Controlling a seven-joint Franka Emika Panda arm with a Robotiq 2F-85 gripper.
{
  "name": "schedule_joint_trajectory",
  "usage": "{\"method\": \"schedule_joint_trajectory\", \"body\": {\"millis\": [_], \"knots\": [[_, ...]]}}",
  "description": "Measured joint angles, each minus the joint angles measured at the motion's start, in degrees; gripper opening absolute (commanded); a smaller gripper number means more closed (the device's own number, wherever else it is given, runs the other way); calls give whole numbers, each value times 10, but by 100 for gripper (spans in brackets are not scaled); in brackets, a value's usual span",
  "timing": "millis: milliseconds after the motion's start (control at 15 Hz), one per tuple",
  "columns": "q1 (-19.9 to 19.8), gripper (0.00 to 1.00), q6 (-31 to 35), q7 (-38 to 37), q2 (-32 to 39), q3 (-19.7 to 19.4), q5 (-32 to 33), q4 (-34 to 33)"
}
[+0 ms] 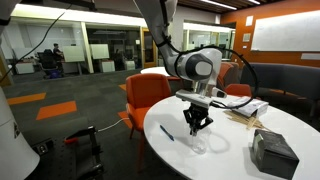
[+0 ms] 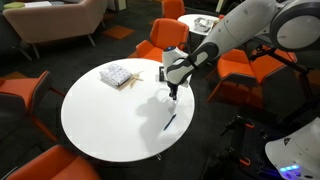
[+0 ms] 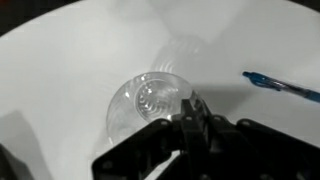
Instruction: Move the clear plastic cup
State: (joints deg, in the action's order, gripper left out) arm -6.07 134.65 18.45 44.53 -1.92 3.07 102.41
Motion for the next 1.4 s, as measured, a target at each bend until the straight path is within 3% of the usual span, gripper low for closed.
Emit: {"method": "schedule_joint_trajectory", "body": {"millis": [1067,1133,1200,1400], "knots": [[31,0,6,-14,14,24,2,-90],[31,25,6,-21,16,23,2,-94],[31,26,6,-26,17,21,2,-98],[30,49,7,-44,16,10,2,-106]]}}
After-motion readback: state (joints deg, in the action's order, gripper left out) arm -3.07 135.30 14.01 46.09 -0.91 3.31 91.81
